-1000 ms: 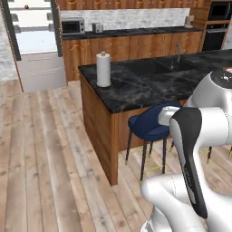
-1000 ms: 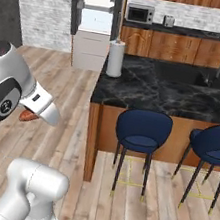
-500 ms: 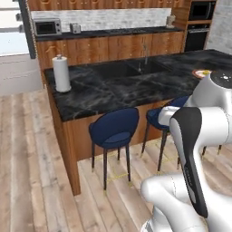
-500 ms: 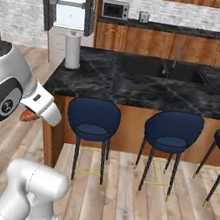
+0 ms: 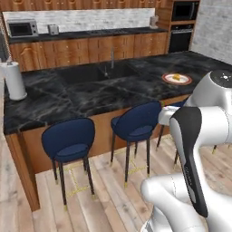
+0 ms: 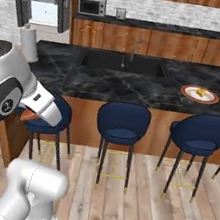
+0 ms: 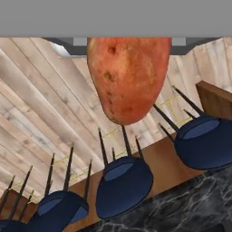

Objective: Take the cheese, chicken drumstick, and sweet potato from the fridge and place them on the plate on the dining counter to create an appetizer plate.

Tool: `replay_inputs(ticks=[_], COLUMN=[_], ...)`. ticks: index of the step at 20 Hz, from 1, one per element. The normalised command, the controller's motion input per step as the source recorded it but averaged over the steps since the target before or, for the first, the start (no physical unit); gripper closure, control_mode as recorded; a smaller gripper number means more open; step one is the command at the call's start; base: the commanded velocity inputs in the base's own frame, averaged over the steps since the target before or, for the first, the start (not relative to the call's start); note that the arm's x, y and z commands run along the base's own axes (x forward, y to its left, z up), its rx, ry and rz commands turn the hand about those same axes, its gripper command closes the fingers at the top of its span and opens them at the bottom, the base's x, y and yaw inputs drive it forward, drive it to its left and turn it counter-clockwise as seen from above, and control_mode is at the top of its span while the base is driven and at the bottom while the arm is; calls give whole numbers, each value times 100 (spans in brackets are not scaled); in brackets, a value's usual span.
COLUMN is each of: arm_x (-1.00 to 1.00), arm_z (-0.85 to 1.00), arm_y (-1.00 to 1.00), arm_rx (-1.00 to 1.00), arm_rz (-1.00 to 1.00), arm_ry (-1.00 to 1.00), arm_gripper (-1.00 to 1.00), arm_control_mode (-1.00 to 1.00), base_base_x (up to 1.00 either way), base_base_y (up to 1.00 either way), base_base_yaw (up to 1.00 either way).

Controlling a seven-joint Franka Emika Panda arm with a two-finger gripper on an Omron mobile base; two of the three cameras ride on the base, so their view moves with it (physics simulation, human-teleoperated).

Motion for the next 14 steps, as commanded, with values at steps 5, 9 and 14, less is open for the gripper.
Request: replay_inputs(ticks=[5, 9, 14], arm_x=[0, 0, 0], arm_z=[0, 0, 0], arm_y=[0, 0, 0], arm_rx=[0, 0, 0], arm_rz=[0, 0, 0], arm_ry=[0, 0, 0], arm_gripper=[100, 100, 100], arm_control_mode=[100, 100, 100], base_base_x=[46, 50, 63], base_base_y=[-100, -100, -100], base_base_yaw=[-1, 0, -1])
